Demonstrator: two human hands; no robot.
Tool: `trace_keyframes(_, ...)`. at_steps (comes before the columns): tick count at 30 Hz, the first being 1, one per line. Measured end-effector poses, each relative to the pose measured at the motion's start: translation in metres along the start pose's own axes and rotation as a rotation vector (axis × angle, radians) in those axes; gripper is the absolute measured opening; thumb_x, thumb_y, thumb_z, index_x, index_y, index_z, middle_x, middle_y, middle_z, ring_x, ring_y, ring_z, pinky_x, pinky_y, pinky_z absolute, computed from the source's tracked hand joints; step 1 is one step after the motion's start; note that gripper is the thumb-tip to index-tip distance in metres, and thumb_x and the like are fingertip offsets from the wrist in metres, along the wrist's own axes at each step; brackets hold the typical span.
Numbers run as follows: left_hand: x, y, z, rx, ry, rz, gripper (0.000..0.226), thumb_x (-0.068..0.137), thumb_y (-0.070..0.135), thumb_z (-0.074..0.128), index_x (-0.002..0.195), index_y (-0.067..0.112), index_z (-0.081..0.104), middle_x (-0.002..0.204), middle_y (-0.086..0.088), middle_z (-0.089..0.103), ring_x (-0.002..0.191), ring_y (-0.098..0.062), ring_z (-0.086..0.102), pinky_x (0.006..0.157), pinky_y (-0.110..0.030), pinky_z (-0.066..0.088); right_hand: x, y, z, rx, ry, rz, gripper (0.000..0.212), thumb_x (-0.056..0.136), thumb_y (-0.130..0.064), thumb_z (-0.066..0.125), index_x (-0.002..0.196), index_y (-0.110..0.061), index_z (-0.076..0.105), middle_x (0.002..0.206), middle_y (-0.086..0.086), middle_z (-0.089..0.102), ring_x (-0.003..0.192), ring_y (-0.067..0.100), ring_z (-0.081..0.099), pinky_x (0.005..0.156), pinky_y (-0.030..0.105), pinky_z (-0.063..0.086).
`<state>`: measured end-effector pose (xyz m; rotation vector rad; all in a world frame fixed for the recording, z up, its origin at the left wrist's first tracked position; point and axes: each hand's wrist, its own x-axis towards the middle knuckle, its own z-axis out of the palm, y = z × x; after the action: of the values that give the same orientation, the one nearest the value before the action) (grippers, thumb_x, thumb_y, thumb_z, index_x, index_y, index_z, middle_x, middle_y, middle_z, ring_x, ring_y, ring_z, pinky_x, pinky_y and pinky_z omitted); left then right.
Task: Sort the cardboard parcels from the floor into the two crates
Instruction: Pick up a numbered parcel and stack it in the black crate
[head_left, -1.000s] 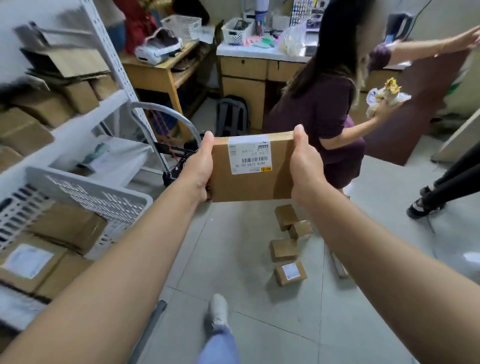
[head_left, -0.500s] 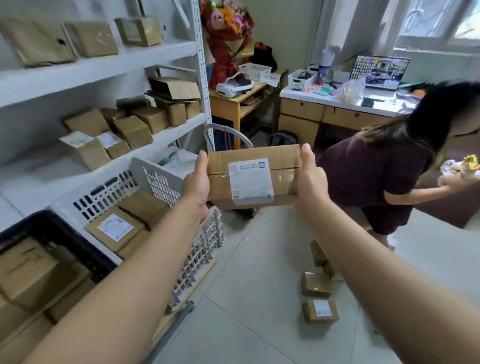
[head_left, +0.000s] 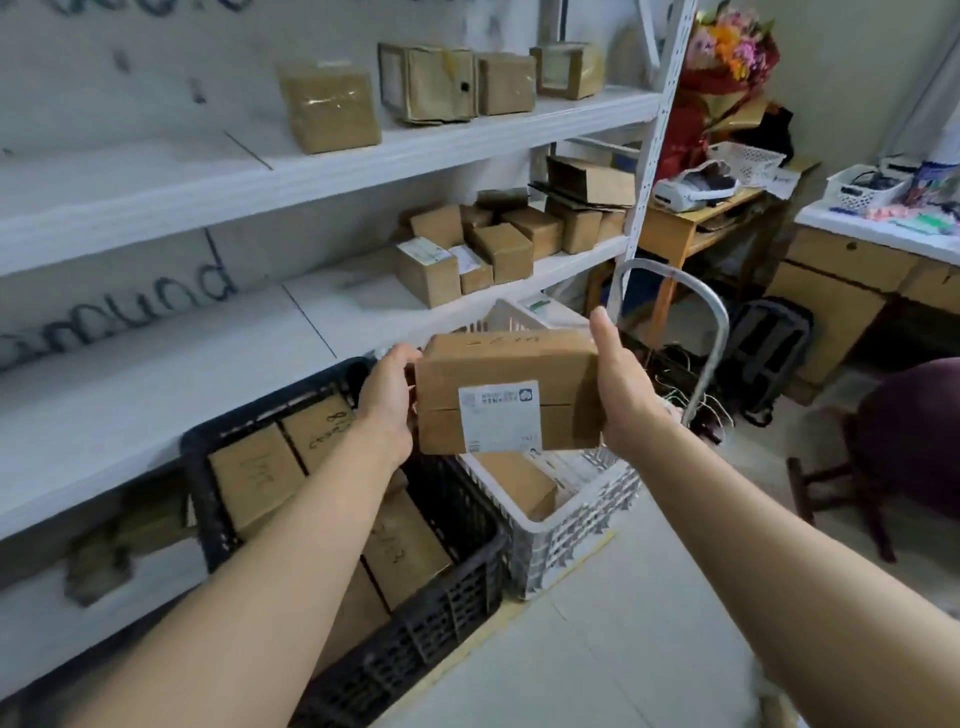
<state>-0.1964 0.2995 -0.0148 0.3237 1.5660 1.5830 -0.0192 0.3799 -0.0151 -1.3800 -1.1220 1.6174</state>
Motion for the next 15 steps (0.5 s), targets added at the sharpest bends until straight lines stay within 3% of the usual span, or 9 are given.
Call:
trace_keyframes(2, 0.003, 0.003, -0.023, -0.013, 0.036, 0.001, 0.020, 0.080, 0.018, 0.050, 0.060, 0.019, 0.045, 0.048, 0.004, 0.048, 0.055, -0.017, 0.045, 0.058, -0.028, 0.034, -0.001, 0.011, 0.024, -0.026, -0.042, 0.001, 0.105, 0.051, -0.090, 0.046, 0.132, -0.024, 0.050, 0.125, 0.003, 0.058, 0.110, 0.026, 0.056, 0.100, 0.050, 0.043)
trace_keyframes(6, 0.006, 0.010, -0.057, -0.049, 0.140, 0.019, 0.016, 0.076, 0.007, 0.046, 0.065, 0.019, 0.044, 0.061, 0.001, 0.044, 0.054, -0.014, 0.042, 0.052, -0.022, 0.032, 0.003, 0.024, 0.065, -0.038, -0.139, -0.045, 0.053, 0.083, -0.069, 0.047, 0.107, -0.025, 0.064, 0.110, 0.002, 0.067, 0.097, 0.022, 0.062, 0.085, 0.039, 0.051)
trace_keyframes(10, 0.008, 0.007, -0.080, -0.078, 0.267, -0.012, 0.015, 0.072, -0.001, 0.041, 0.076, 0.013, 0.044, 0.068, 0.000, 0.042, 0.052, -0.012, 0.040, 0.038, -0.013, 0.034, 0.024, 0.032, 0.092, -0.111, -0.211, -0.069, 0.070, 0.067, -0.078, 0.051, 0.112, -0.026, 0.065, 0.112, 0.000, 0.068, 0.102, 0.025, 0.064, 0.095, 0.048, 0.050)
trace_keyframes(13, 0.008, -0.003, -0.090, -0.134, 0.379, -0.038, 0.014, 0.081, 0.004, 0.046, 0.072, 0.014, 0.047, 0.074, -0.001, 0.050, 0.069, -0.016, 0.051, 0.053, -0.024, 0.042, 0.031, 0.033, 0.106, -0.171, -0.296, -0.086, 0.043, 0.088, -0.059, 0.049, 0.103, -0.022, 0.066, 0.106, 0.002, 0.069, 0.096, 0.023, 0.066, 0.087, 0.042, 0.055)
trace_keyframes(15, 0.005, -0.008, -0.093, -0.182, 0.445, -0.040, 0.018, 0.091, 0.017, 0.050, 0.074, 0.018, 0.054, 0.076, 0.000, 0.057, 0.072, -0.015, 0.056, 0.059, -0.027, 0.046, 0.039, 0.036, 0.114, -0.228, -0.347, -0.082, 0.036, 0.095, -0.049, 0.045, 0.106, -0.021, 0.064, 0.097, -0.002, 0.067, 0.086, 0.015, 0.064, 0.073, 0.031, 0.055)
